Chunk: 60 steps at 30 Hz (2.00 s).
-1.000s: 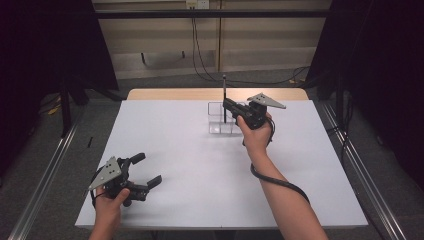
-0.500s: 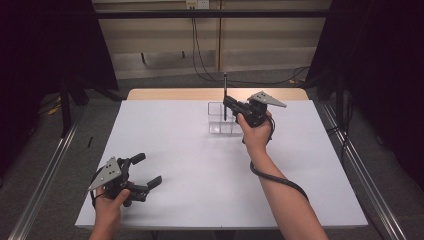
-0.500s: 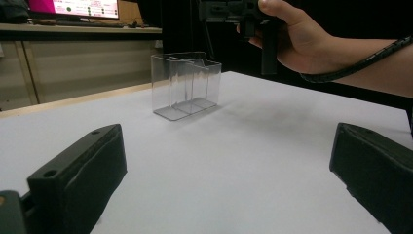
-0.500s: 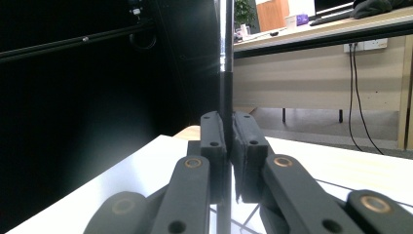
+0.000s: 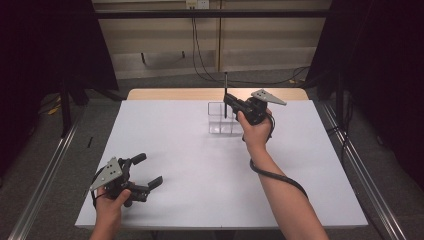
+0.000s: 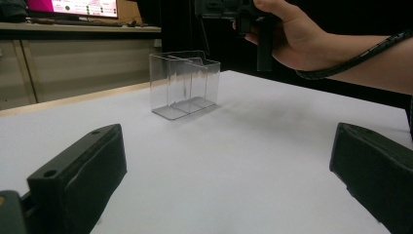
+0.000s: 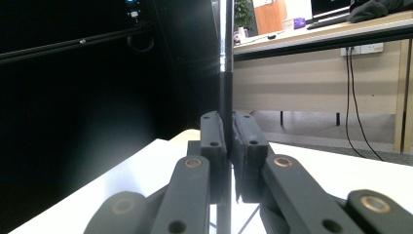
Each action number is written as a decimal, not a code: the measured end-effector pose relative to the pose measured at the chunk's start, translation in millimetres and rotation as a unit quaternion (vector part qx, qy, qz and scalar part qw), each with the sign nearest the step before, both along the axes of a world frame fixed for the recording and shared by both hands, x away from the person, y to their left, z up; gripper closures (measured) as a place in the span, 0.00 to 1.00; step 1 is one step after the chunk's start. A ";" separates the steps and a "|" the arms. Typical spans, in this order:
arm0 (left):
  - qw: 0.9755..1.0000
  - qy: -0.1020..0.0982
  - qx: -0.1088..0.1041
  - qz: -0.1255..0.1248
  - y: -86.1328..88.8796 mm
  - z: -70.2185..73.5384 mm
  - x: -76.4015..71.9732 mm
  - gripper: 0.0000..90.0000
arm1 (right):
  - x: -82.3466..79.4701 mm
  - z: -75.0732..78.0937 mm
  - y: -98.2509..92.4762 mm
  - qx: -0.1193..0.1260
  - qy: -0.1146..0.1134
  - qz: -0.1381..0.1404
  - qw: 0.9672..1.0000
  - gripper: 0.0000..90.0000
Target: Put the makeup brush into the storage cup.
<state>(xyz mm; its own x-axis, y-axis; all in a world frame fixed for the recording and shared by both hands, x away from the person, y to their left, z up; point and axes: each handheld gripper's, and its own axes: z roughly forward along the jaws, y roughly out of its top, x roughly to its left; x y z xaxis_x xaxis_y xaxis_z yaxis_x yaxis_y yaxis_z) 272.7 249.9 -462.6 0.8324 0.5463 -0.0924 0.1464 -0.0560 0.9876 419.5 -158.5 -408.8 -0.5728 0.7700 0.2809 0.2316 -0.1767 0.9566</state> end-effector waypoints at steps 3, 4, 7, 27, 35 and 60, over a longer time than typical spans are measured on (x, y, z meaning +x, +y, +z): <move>1.000 0.000 0.000 0.001 0.4 0.0 0.0 0.00 | 1.6 0.3 0.1 0.000 -0.001 -0.002 1.000 0.94; 1.000 0.001 -0.001 0.001 0.6 -0.1 0.1 0.00 | 2.1 0.4 0.1 0.001 -0.001 -0.002 1.000 0.94; 1.000 0.000 0.002 0.000 1.0 -0.1 0.3 0.00 | 3.2 1.5 0.1 0.000 -0.004 -0.002 1.000 0.94; 1.000 0.001 -0.001 0.002 1.2 0.3 -0.5 0.00 | 12.7 6.4 2.8 0.001 -0.009 -0.012 1.000 0.94; 1.000 0.001 -0.001 0.002 1.7 0.2 -0.4 0.00 | 19.1 4.5 3.2 -0.004 -0.010 -0.019 1.000 0.94; 1.000 0.001 0.000 0.002 2.7 0.7 -0.7 0.00 | 24.6 -2.9 4.0 -0.015 -0.008 -0.029 0.999 0.94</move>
